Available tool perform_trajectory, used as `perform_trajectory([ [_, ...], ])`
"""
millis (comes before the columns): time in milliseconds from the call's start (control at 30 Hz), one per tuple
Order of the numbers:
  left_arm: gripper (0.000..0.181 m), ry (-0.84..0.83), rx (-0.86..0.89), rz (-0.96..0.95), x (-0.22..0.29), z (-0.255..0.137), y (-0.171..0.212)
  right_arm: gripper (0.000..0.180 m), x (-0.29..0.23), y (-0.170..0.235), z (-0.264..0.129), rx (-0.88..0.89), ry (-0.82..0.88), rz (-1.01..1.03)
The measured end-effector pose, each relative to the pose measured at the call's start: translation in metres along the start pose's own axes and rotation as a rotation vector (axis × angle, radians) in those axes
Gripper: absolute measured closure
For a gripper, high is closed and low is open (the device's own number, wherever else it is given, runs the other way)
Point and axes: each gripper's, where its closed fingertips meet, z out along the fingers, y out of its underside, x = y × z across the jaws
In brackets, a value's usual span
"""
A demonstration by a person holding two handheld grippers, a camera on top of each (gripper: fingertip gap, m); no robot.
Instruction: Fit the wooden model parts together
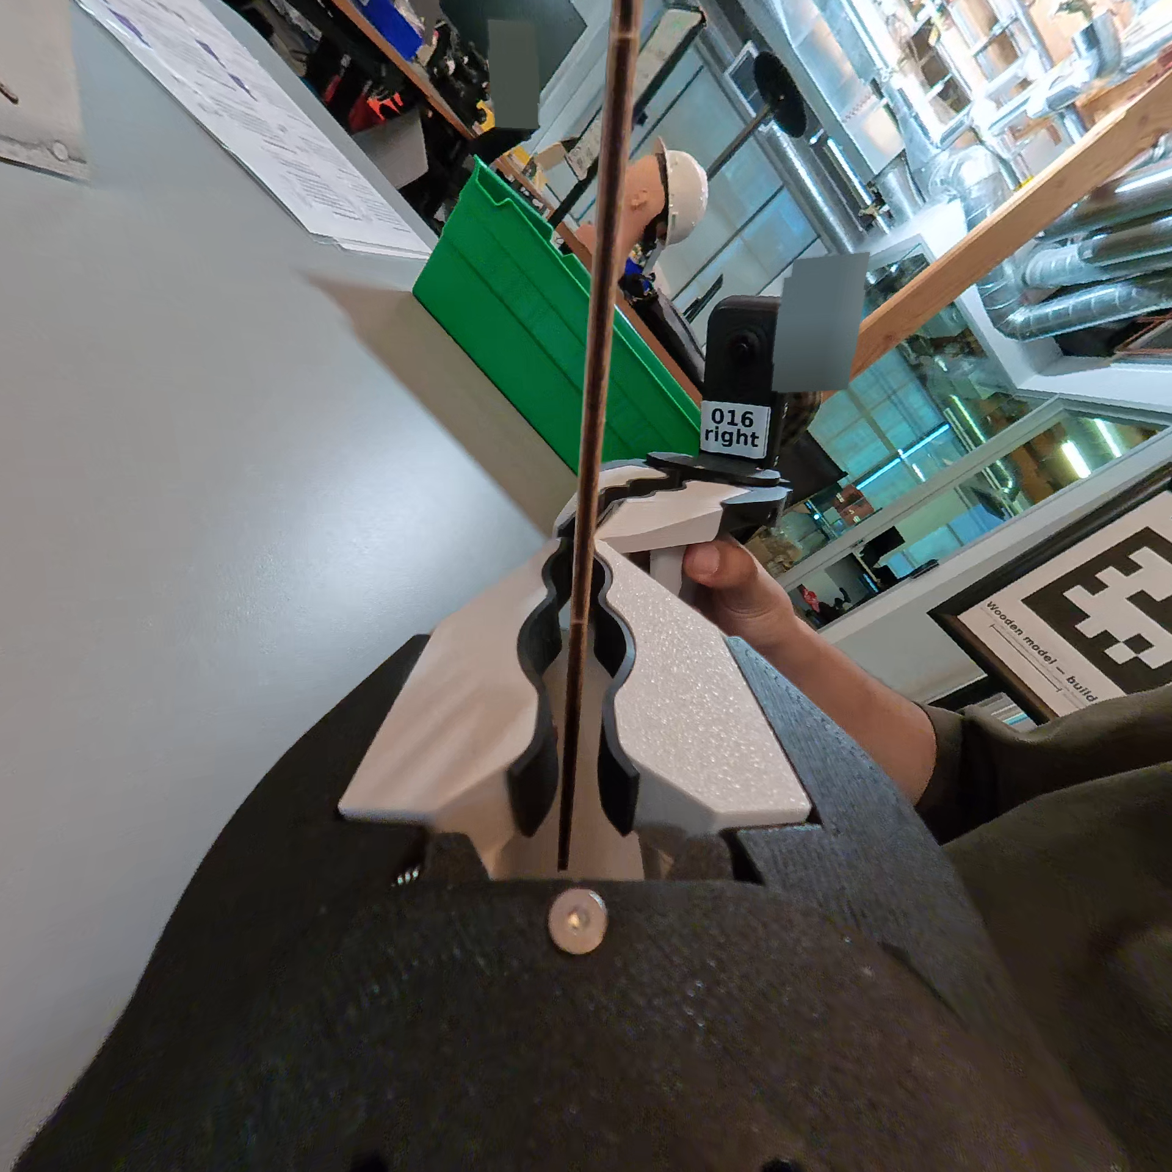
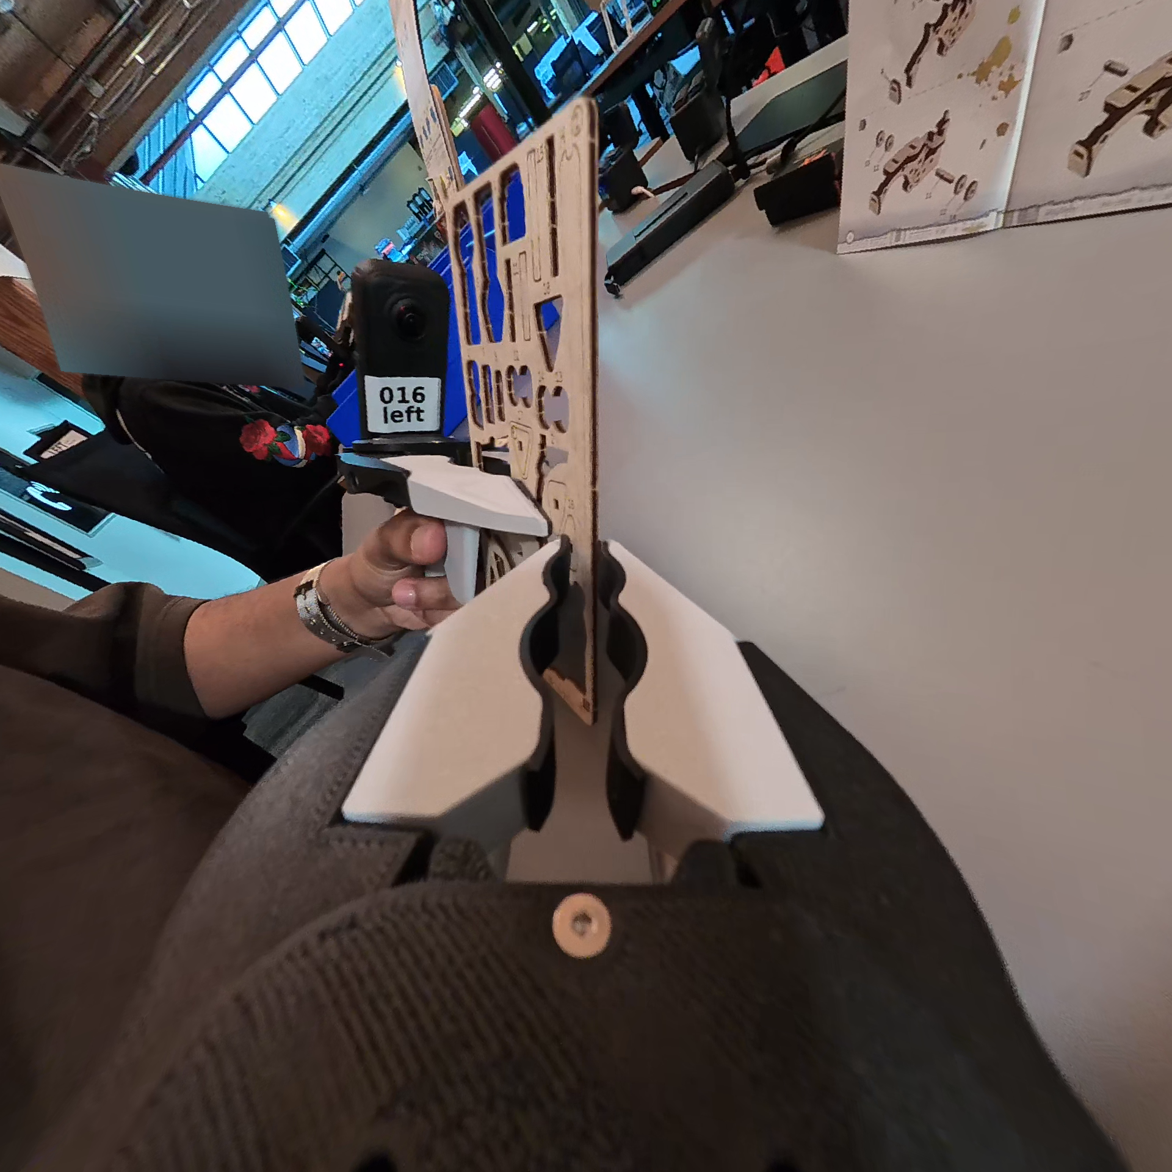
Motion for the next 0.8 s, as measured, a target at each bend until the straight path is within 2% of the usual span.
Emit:
perform_trajectory([
  [800, 0.181, -0.102, -0.036, 0.001, -0.011, 0.004, 0.006, 0.172, 0.012, 0.006, 0.002, -0.043, 0.138, -0.031],
])
